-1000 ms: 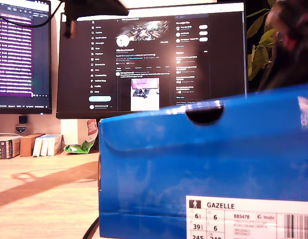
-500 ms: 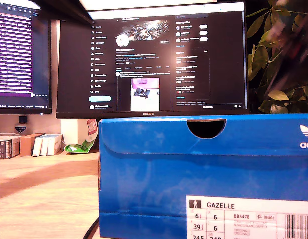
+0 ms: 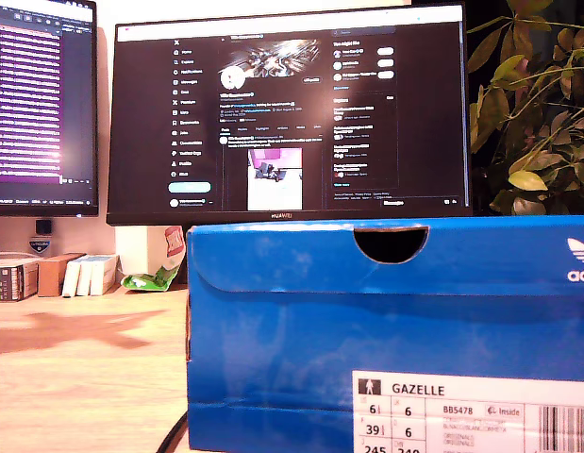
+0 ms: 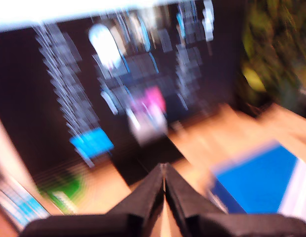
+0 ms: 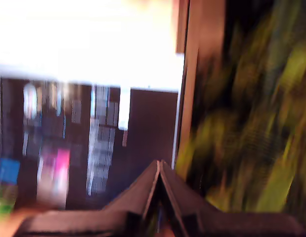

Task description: Close the blue shoebox by pushing the lid with your left arm and holding the box in place with your right arm

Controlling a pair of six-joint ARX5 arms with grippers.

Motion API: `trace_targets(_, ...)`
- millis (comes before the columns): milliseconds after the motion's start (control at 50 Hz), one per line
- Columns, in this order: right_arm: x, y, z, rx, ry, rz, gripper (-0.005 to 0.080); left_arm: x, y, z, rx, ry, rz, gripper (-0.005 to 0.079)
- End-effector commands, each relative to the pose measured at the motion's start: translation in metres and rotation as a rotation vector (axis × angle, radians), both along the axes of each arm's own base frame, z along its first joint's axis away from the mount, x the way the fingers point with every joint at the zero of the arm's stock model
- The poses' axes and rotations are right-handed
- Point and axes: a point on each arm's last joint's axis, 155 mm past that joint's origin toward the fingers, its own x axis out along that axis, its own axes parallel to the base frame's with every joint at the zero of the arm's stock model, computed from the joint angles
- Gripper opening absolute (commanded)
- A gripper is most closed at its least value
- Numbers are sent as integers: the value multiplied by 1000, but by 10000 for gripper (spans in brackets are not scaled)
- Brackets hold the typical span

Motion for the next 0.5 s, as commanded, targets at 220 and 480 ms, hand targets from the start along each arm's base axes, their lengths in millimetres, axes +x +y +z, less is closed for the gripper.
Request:
trace_targets(220, -9, -29, 44, -41, -91, -141, -12, -3, 3, 4, 1, -21, 21, -19)
trace_targets(480, -33, -39, 92, -34, -176, -196, -12, -30, 9, 26, 34, -117, 73, -19)
